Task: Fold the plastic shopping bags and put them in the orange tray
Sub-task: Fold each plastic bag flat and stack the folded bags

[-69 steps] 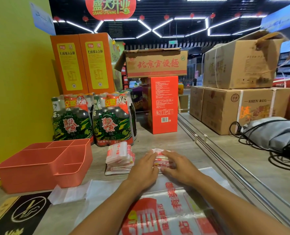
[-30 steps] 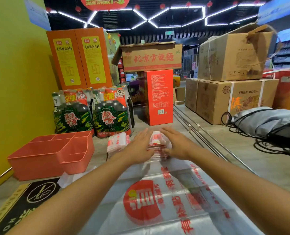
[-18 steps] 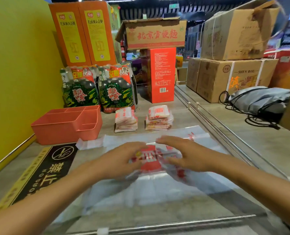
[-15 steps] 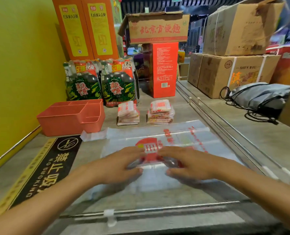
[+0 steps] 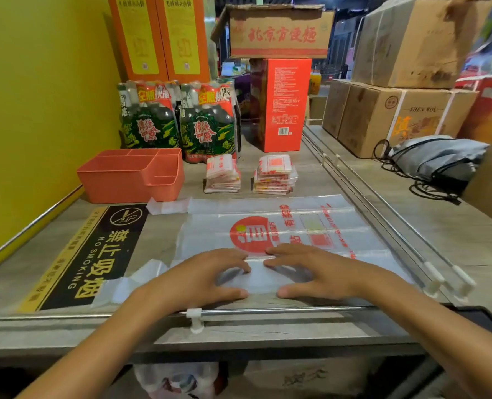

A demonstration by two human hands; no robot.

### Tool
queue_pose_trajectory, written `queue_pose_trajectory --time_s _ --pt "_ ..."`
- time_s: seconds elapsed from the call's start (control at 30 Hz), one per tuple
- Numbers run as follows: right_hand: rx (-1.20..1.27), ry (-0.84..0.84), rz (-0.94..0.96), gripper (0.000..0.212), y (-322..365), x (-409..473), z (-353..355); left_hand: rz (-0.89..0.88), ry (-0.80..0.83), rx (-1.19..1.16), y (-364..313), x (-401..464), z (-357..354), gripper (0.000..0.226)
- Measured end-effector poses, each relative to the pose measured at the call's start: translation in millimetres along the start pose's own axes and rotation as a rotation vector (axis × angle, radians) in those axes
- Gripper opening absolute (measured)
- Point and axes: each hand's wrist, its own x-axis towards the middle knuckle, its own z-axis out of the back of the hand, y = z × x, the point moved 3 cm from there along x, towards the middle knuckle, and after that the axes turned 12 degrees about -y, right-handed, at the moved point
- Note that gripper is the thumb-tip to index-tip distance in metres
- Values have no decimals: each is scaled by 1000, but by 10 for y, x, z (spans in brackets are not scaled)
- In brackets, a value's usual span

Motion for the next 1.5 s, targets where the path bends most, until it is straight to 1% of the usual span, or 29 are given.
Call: queue_pose_trajectory --time_s 0.1,0.23,0.37,0.5,0.53,0.6,0.7,0.77,0.83,0.87,0.9,0.97,1.03,1.1,1.17,1.23,1.3,1.37,1.5 --pt "0 -13 1 62 30 0 11 -8 -26 7 6 -24 10 39" --pt "16 -93 15 50 60 -24 -17 -15 -54 -56 -8 -46 20 32" --pt "44 -158 16 46 114 -58 24 -38 -97 -67 -5 -55 8 22" --pt "60 -183 -17 58 134 -79 59 -28 -187 -82 -18 -43 34 25" --pt "44 -181 -19 59 135 -75 53 -28 -221 -88 -26 -46 53 28" --pt "26 -201 -5 49 136 -59 48 -22 -269 -92 -27 -60 81 34" --pt "34 -277 7 34 139 -52 97 11 -301 -79 -28 -84 117 36" --pt "-12 -296 -15 33 121 -60 113 8 -288 -57 -63 -96 121 42" --pt "-36 -323 -61 37 107 -76 118 -1 -262 -3 -82 -95 106 56" --pt "-38 -343 -68 40 115 -85 128 6 -251 41 -78 -87 104 59" --pt "-33 -354 -66 42 127 -92 138 12 -254 86 -71 -78 104 56" --pt "-21 -352 -60 42 148 -106 154 19 -280 158 -49 -59 122 41" --pt "-58 -321 -74 42 136 -110 155 34 -306 199 -55 -56 169 35" --pt "-187 -267 -77 40 130 -91 172 31 -324 228 -66 -54 242 39" --pt "-306 -256 -80 41 148 -61 230 25 -331 233 -64 -79 347 48" --pt "-336 -277 -131 50 135 -59 310 40 -315 226 -45 -116 462 58" --pt "-306 -292 -161 54 92 -67 351 56 -299 244 -8 -139 568 66" --pt "-312 -304 -165 53 44 -73 361 59 -286 253 20 -148 658 65" --pt "-325 -333 -178 43 3 -78 453 23 -341 197 78 -154 773 49"
